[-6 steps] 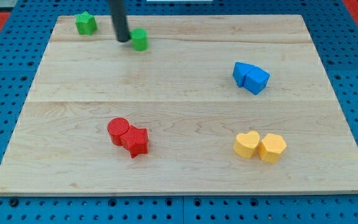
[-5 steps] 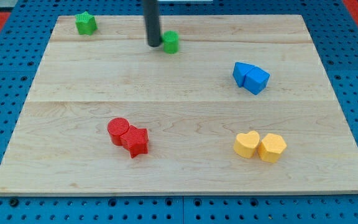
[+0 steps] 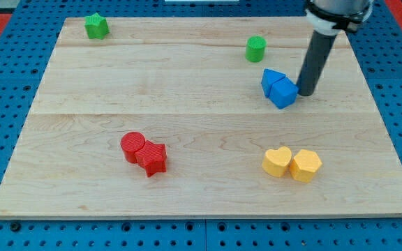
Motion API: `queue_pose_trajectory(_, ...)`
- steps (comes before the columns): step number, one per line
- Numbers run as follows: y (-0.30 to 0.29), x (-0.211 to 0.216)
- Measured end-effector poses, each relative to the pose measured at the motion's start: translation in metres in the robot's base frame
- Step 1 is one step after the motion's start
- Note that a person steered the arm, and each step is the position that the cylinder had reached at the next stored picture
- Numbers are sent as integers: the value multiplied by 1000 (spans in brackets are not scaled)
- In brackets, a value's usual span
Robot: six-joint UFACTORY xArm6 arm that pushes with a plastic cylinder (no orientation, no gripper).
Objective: Slide the blue triangle parallel to the left of the green circle
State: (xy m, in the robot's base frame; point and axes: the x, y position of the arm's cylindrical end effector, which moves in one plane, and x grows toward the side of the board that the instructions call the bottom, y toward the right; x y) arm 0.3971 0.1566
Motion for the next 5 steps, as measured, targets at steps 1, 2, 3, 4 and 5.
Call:
queue_pose_trajectory(1, -63, -27)
queue_pose_trajectory(2, -107, -38)
queue_pose_trajectory(3, -133, -58)
queue_pose_trajectory(4, -125, -57)
queue_pose_trajectory(5, -93, -41)
